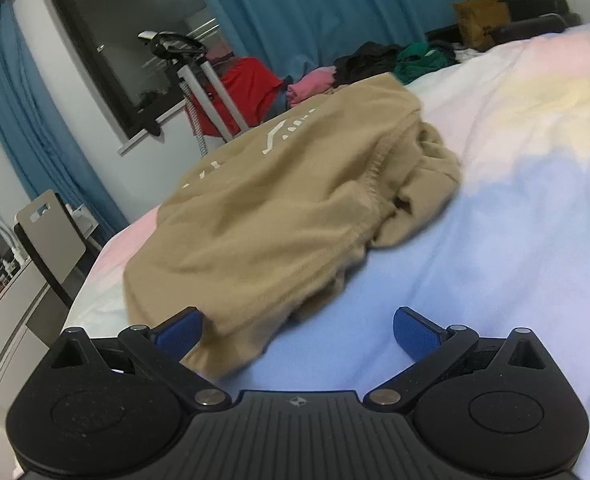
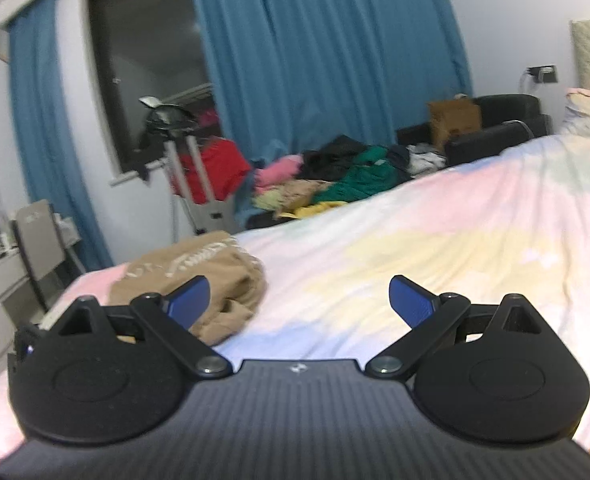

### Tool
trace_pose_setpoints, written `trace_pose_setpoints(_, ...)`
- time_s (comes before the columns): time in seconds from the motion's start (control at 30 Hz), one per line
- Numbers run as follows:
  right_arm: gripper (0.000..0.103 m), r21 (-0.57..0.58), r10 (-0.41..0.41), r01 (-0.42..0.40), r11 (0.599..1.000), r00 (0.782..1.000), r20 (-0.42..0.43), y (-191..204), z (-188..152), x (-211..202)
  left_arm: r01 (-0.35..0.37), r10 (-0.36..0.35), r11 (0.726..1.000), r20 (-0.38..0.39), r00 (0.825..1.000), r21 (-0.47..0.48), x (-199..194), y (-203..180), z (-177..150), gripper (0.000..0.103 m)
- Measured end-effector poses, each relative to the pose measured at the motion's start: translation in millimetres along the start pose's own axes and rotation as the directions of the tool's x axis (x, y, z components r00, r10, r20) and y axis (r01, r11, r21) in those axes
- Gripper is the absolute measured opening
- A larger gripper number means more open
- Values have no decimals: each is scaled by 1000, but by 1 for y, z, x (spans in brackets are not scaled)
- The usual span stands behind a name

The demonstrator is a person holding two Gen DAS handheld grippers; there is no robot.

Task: Fold clothes
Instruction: 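Grasp the tan T-shirt edge with the left gripper, then lift the shirt with the left gripper while the right gripper grasps another edge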

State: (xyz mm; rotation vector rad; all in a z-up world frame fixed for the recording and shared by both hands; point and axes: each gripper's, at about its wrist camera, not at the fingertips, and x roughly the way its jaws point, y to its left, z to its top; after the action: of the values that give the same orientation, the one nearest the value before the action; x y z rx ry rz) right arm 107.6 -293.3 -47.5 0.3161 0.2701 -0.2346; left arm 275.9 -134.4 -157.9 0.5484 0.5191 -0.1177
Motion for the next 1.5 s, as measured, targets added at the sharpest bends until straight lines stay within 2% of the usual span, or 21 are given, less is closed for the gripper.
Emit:
trace_pose_setpoints(0.1,98,-8,-46,46,999,999,-3,-3,-3,13,-18,18,999,16,1000,-33,21,0,13,103)
trace_pose_setpoints(0.2,98,-7,-91,90,996,996,-15,-4,-10,26,-40,41,998,19,999,-50,38,4,26,94)
trace_pose_setpoints(0.27,98,-16,-101,101,995,995,-26,-1,-15,37,-1,4,994,27,1000,-109,42,17,32,66)
trace_pose_setpoints(0.3,98,-25,-106,105,994,994,-30,1,-17,42,29,-24,988,37,999,-150,42,25,34,59)
trace_pose_setpoints(0.37,98,-70,-116,114,991,993,-35,10,-25,50,92,-79,969,63,995,-228,37,43,36,26)
trace_pose_setpoints(0.47,98,-112,-120,114,987,992,-48,22,-34,60,163,-132,929,112,985,-331,8,72,31,15)
trace_pose_setpoints(0.53,98,-106,-90,84,991,995,-52,24,-39,64,209,-163,902,151,975,-377,-22,91,25,13)
trace_pose_setpoints(0.67,98,-114,-46,39,993,997,-62,32,-44,64,260,-176,882,236,956,-393,-92,129,9,12)
trace_pose_setpoints(0.83,98,-206,2,-11,978,999,-47,54,-47,50,293,-151,843,323,934,-452,-176,170,-14,11)
trace_pose_setpoints(0.97,98,-219,34,-40,975,999,-32,60,-39,26,337,-146,817,397,906,-467,-240,183,-39,8)
trace_pose_setpoints(1.13,98,-193,136,-140,971,990,-33,63,-22,-17,384,-145,813,487,861,-437,-307,183,-67,7)
trace_pose_setpoints(1.2,98,-203,180,-187,961,982,-52,67,-21,-31,394,-153,818,501,852,-420,-319,182,-73,7)
trace_pose_setpoints(1.3,98,-191,250,-260,946,965,-77,75,-23,-47,380,-155,831,487,860,-406,-315,183,-71,7)
trace_pose_setpoints(1.5,97,-212,351,-390,896,915,-201,106,-49,-46,341,-138,805,407,903,-484,-261,201,-62,7)
